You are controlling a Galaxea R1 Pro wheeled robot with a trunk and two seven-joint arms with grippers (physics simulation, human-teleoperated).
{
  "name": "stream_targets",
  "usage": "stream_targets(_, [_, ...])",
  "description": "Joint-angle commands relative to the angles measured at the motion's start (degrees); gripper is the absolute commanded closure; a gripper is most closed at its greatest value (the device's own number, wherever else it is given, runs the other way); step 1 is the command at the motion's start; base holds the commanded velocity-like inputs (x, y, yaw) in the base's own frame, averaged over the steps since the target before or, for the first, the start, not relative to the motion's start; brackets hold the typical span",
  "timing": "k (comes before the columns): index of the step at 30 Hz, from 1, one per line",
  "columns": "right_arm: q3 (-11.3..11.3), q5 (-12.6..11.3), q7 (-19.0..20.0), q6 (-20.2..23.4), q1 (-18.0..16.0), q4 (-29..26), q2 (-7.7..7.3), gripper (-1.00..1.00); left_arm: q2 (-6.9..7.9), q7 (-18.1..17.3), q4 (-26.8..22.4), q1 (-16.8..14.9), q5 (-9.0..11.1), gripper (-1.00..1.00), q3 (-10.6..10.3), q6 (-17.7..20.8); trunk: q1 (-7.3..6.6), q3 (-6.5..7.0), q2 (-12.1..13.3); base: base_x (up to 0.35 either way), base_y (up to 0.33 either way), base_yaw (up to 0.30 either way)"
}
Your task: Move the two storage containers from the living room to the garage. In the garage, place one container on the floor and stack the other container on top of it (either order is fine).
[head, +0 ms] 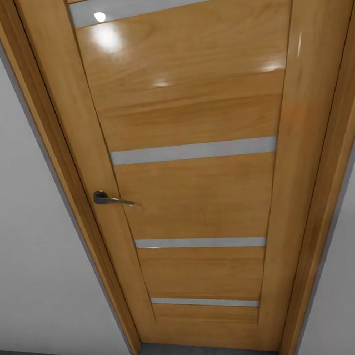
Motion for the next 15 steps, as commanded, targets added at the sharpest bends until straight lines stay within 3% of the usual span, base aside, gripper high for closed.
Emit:
stream_targets(1, [0.14,0.54,0.22,-0.15,-0.01,-0.5,0.06,-1.0,-0.01,0.04,-0.02,0.0,0.2,-1.0,0.05,-0.15,0.0,-0.04,-0.02,0.0,0.0,0.0])
stream_targets(2, [0.34,0.91,0.29,-0.14,-0.01,-0.96,0.11,-1.0,-0.01,0.04,-0.02,0.0,0.19,-1.0,0.06,-0.15,0.0,-0.04,-0.02,0.0,0.0,0.0])
stream_targets(5, [3.69,6.38,0.33,0.4,-0.01,-9.75,1.4,-1.0,-0.01,0.04,-0.07,-0.01,0.17,-1.0,0.07,-0.19,0.0,-0.04,-0.02,0.0,0.0,0.0])
stream_targets(8, [4.61,8.54,0.19,1.87,-0.01,-15.56,2.89,-1.0,-0.06,0.04,-0.03,0.0,0.17,-1.0,0.07,-0.19,0.0,-0.04,-0.02,0.0,0.0,0.0])
stream_targets(9, [4.82,9.09,0.02,4.76,-0.01,-19.46,3.88,-1.0,-0.08,0.04,-0.06,0.01,0.17,-1.0,0.06,-0.21,0.0,-0.04,-0.02,0.0,0.0,0.0])
stream_targets(10, [4.94,9.4,0.21,10.44,-0.19,-25.69,4.7,-1.0,-0.09,0.04,-0.06,0.0,0.12,-1.0,0.02,-0.24,0.0,-0.04,-0.02,0.0,0.0,0.0])
stream_targets(14, [5.02,9.23,0.54,21.09,-2.27,-34.9,5.37,-1.0,-0.1,0.04,-0.04,-0.01,0.09,-1.0,0.0,-0.26,0.0,-0.04,-0.02,0.0,0.0,0.0])
stream_targets(15, [5.05,9.1,0.63,25.25,-4.3,-37.05,5.74,-1.0,-0.1,0.04,-0.03,0.01,0.09,-1.0,-0.01,-0.26,0.0,-0.04,-0.02,0.0,0.0,0.0])
